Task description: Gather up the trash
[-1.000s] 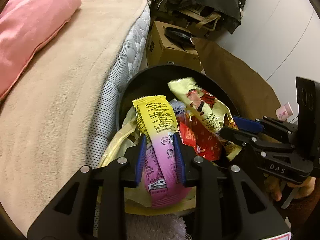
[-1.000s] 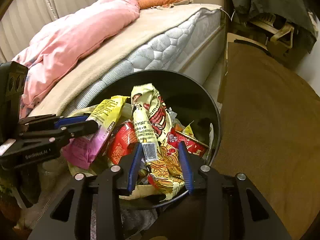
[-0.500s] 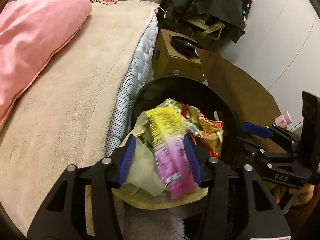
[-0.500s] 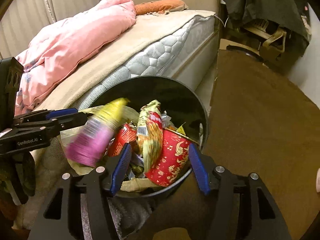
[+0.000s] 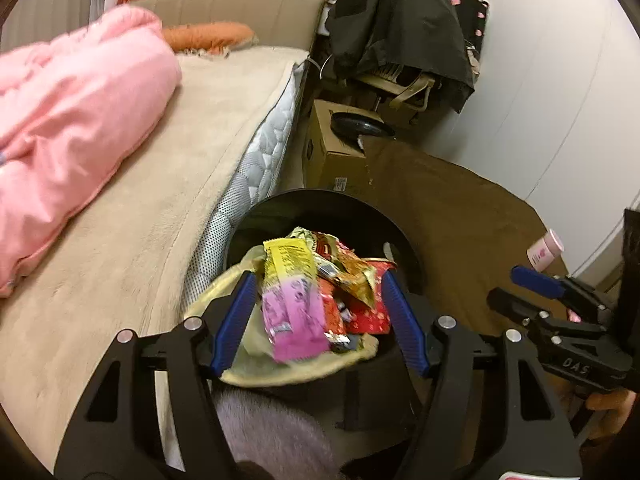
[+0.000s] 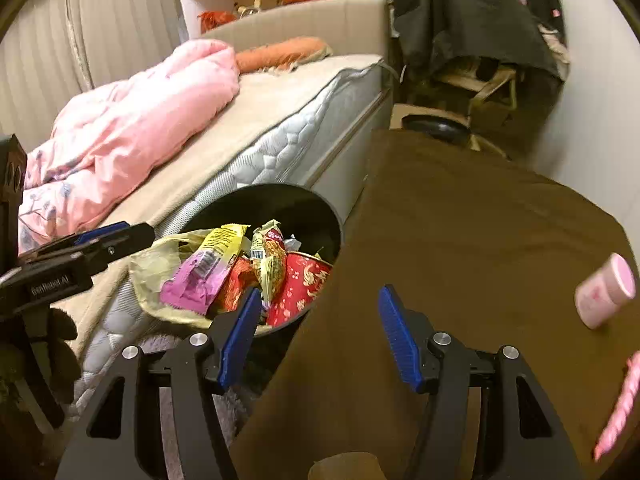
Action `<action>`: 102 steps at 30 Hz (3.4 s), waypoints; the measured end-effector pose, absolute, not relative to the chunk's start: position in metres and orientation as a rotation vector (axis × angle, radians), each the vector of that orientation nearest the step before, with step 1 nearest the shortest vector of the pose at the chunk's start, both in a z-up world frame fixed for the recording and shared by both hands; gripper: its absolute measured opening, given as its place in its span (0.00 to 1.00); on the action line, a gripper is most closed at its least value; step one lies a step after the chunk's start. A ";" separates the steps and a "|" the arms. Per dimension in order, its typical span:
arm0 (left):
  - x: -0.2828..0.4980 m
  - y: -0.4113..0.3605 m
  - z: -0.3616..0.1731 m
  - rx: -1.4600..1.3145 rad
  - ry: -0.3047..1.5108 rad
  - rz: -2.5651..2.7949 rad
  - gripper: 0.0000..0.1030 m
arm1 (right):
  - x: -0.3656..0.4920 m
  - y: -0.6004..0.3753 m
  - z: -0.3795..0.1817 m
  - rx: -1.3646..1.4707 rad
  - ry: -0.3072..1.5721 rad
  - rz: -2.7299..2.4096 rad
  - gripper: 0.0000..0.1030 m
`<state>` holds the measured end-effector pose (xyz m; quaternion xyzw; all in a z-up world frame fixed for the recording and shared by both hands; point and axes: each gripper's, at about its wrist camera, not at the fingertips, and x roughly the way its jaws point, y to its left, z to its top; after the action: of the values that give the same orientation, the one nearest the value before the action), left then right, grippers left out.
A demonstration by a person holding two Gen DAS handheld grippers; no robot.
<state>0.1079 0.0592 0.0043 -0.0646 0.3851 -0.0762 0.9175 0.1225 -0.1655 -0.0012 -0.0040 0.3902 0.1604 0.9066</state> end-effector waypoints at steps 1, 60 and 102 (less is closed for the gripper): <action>0.102 0.056 0.006 -0.120 0.787 -0.157 0.60 | 0.112 -0.169 0.002 -0.011 0.787 0.319 0.56; -0.017 0.025 0.001 0.038 0.771 -0.087 0.58 | -0.021 -0.172 -0.006 0.007 0.746 0.151 0.59; -0.017 0.023 0.001 0.041 0.774 -0.104 0.58 | -0.022 -0.174 -0.005 0.015 0.742 0.145 0.59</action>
<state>-0.0169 0.0228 0.0007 0.0200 0.3773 -0.0505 0.9245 -0.0219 -0.1743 -0.0051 0.0071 0.3620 0.0708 0.9295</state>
